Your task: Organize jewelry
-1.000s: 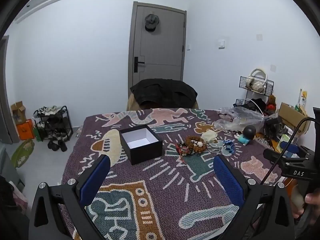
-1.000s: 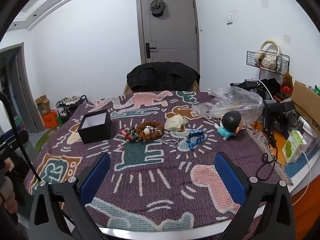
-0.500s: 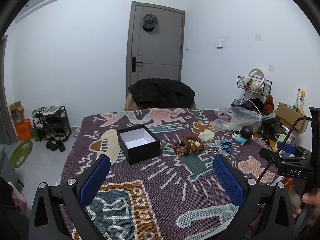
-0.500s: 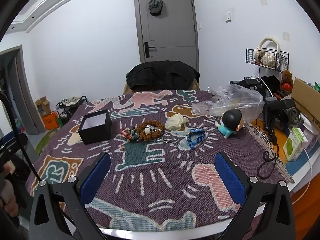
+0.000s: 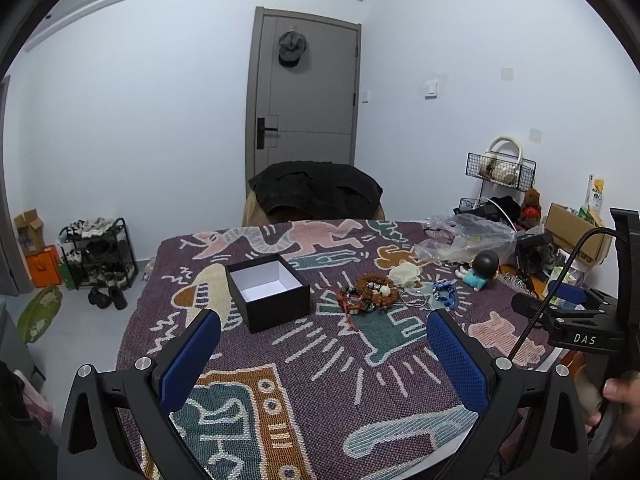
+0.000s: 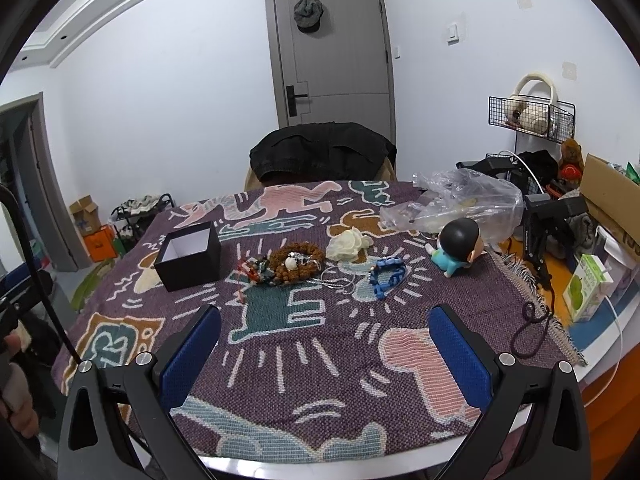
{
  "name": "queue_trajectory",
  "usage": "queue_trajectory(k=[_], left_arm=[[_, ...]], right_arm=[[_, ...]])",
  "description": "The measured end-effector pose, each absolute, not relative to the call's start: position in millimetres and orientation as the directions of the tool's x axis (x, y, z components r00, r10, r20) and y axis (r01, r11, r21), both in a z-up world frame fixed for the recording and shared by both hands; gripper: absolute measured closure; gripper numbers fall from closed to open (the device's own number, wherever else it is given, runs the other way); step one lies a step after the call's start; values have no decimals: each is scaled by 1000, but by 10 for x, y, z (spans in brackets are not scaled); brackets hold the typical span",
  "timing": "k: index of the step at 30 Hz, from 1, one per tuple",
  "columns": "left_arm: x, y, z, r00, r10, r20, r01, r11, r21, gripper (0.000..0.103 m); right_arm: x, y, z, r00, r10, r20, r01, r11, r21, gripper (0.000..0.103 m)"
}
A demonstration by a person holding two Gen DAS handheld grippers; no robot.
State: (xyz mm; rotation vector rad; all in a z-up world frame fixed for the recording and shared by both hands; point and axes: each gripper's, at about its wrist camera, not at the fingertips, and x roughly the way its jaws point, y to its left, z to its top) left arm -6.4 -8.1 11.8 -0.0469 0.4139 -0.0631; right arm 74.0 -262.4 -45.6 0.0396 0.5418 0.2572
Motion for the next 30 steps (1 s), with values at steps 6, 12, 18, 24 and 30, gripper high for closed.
queue_trajectory(k=[6,12,18,24,30], left_arm=[[-46,-64,108,915,-71,-398,51,997,-61,0],[-34,-31,97,914,-78,-399,49,995,-81,0],[-45,-46,63,918,-78,-390,56,996,-67,0],[-32,-60,40,918,-82,-388,64,996,-59,0],[-5,-48,16,914,-104,-392,77,993,-84,0]], right_arm=[[740,-2642,-445,831,247,-499,-227,969,100,0],[717,-2624,-443,838,238,-491,-225,971,85,0],[715,-2614,-443,846,233,-480,-225,971,74,0],[752,-2639,-475,845,233,-482,-223,972,79,0],[786,-2706,-500,836,243,-493,-222,970,101,0]])
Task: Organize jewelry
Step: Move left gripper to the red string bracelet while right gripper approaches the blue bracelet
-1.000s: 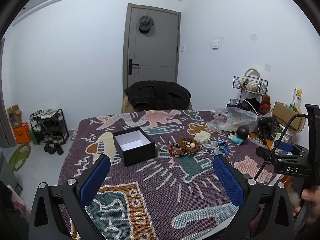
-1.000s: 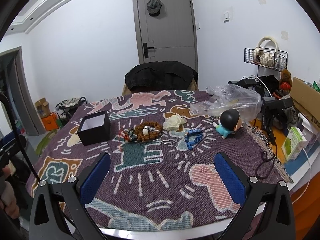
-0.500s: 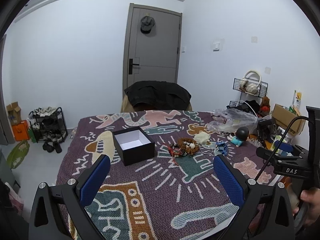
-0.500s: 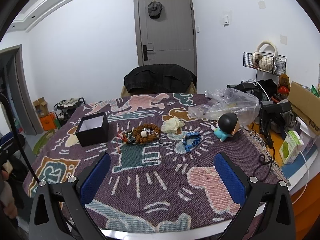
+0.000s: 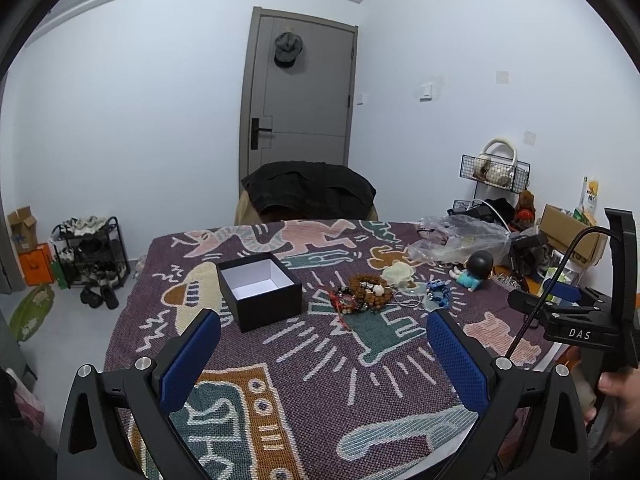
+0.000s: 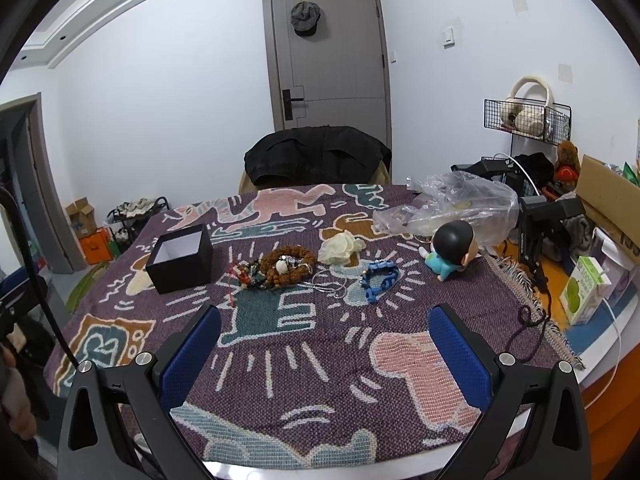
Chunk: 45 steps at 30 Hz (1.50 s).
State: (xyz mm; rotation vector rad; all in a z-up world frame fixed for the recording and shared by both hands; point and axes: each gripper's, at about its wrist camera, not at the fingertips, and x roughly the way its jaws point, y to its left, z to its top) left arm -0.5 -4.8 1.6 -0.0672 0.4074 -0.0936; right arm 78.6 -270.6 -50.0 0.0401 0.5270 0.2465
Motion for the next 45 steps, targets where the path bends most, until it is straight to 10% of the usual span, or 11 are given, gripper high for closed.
queue_trajectory(k=[24,45], left_arm=[[477,9,-4,863,-208,-459,132,972,-193,15],[1658,-156,-389,726,-299,-620,86,933,-349,52]], right_arm=[[1184,-2910,-414,791,242,-561,-184,970,158,0],[2266,-3293,-893,666,287,-689,9,920,391,42]])
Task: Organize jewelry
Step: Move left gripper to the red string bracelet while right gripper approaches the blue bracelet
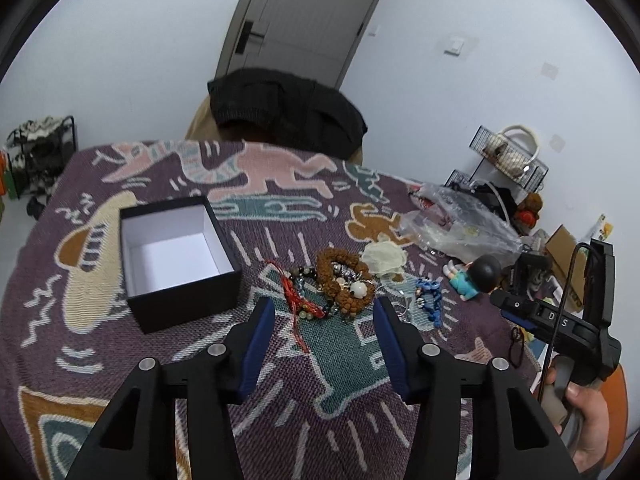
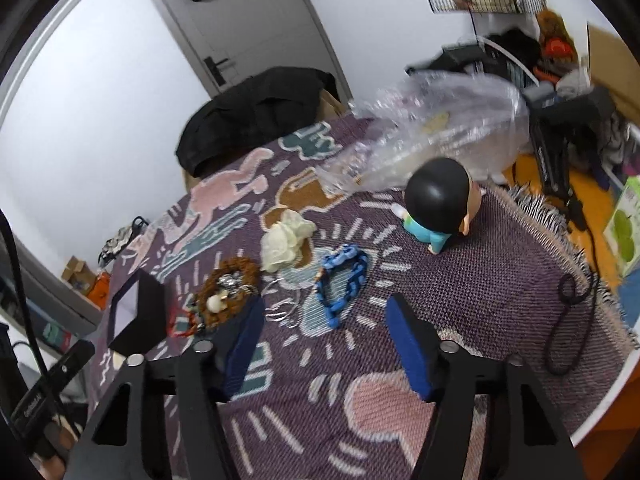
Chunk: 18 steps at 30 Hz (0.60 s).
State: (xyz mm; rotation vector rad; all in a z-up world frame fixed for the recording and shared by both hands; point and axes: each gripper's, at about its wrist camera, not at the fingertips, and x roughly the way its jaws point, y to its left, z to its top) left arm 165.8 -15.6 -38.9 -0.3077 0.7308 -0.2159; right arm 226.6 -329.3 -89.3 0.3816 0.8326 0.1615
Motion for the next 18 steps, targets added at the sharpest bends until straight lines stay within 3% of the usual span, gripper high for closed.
queue_trajectory(k=[4,18], left_arm=[[1891,-177,-538,686,-314,-657,59,923,-379,60],[2392,-416,-839,616,-234,-752,-4,954,-301,62]], right_arm=[[2477,-3345,-1081,633,275,-724,46,920,390,42],[2928,-3238,-1486,557,291,-778,29,929,368,42]])
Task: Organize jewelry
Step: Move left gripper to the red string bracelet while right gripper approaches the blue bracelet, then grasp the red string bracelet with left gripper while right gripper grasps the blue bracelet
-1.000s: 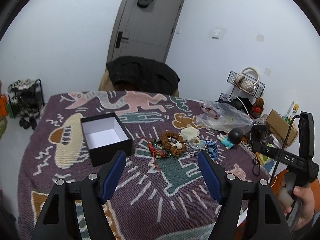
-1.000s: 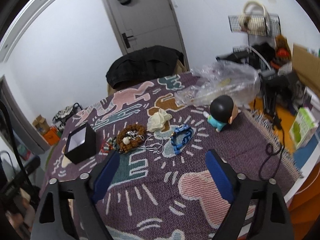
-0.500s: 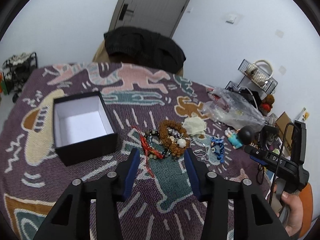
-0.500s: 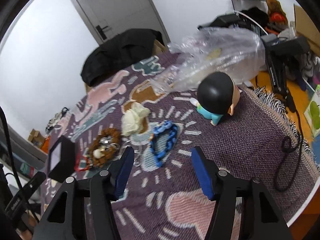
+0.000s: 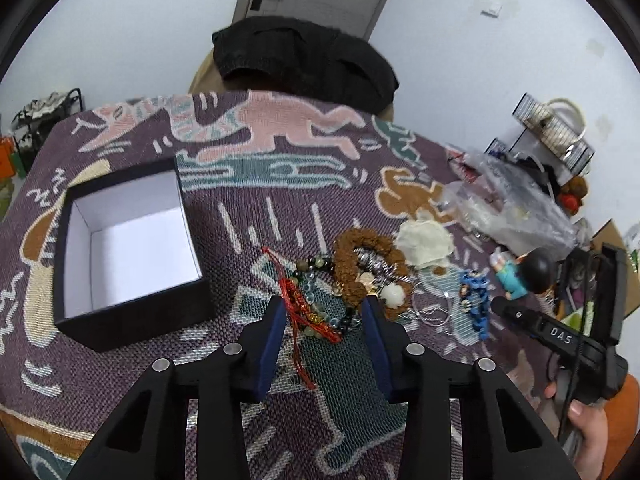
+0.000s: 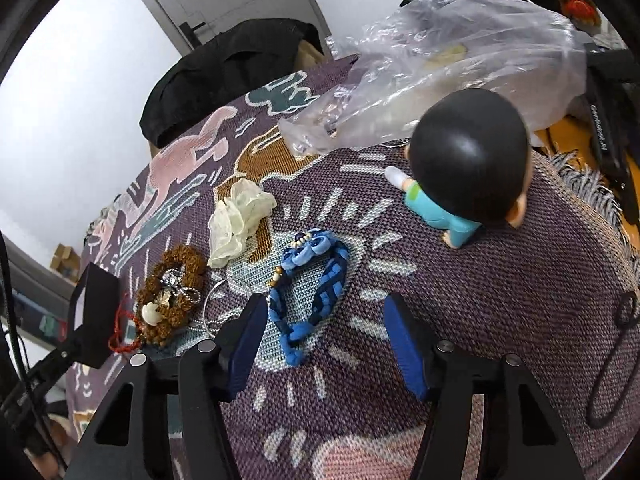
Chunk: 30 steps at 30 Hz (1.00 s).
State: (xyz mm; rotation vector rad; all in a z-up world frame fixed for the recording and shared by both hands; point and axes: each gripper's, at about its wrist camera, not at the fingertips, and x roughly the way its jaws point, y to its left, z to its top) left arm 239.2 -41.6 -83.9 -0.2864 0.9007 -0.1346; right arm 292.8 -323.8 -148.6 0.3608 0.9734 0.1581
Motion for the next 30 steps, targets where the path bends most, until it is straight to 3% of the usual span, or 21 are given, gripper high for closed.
queue_trajectory(k=[8,9,10,12,15,23,30], left_arm=[[2521,-437,-1112,564,-224,-795,-44,953,-299,62],[2534,-426,-1143,561,-235,-794,-45,949,-313,65],[2542,-405,-1169,563,-250,-788,-48,942,-333,78],[2550,-388,-1192,563,-265,-783,-55,933,-355,96],[2522,-375,-1126,589,-265,-763,-38,935,-354,100],[2399,-275,-770,648,-272,-712,12,938,-347,100],[2339,-129,-419,683,-296,-667,49,931,-362,100]], right_arm=[[3059,-3171,-1573,534,251,-807,30,949,315,42],[3067,-3163,-1569,534,246,-809,28,951,308,42],[3077,-3153,-1566,534,244,-809,26,952,305,42],[3111,-3122,-1564,532,241,-812,19,955,296,42],[3162,-3092,-1567,526,224,-820,17,962,273,42],[3260,-2970,-1568,509,202,-836,-7,973,231,36],[3288,-2879,-1584,516,151,-843,-34,987,155,37]])
